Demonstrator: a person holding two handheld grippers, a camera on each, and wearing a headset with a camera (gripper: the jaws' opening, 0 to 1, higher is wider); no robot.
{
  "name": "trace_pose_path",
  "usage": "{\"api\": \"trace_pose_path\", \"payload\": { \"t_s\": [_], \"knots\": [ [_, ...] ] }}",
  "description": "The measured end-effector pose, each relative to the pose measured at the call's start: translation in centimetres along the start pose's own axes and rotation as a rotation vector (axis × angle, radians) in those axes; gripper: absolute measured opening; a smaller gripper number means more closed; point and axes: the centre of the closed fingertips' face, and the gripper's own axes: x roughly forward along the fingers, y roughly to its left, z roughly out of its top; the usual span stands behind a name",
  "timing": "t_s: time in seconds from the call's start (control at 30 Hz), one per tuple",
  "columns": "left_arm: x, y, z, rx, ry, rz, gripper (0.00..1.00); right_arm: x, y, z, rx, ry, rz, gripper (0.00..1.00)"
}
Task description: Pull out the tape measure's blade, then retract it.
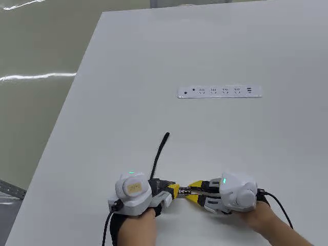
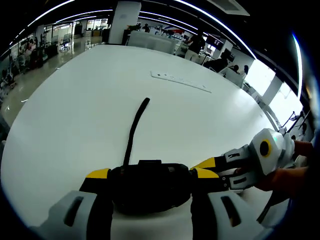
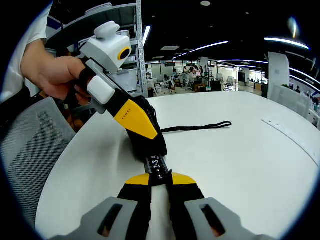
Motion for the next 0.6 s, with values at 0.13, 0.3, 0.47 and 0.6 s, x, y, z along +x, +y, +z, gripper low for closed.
{"api": "trace_pose_path", "payload": {
  "t_s": [0.13,0.3,0.47,0.6],
  "knots": [
    [0.1,0.1,0.0,-0.003,-0.001,0.0,0.6,0.4,-0.1,0.2,-0.005,0.002,-0.001,0.12],
    [0.1,0.1,0.0,-0.006,-0.002,-0.001,0.6,0.9,0.0,0.5,-0.016,0.0,-0.004,0.12],
    [0.1,0.1,0.0,-0.009,-0.003,0.0,0.6,1.4,0.2,0.6,-0.021,0.005,-0.003,0.12],
    [0.0,0.0,0.0,-0.01,-0.004,0.0,0.6,1.6,0.3,0.8,-0.024,0.006,-0.001,0.12]
  ]
}}
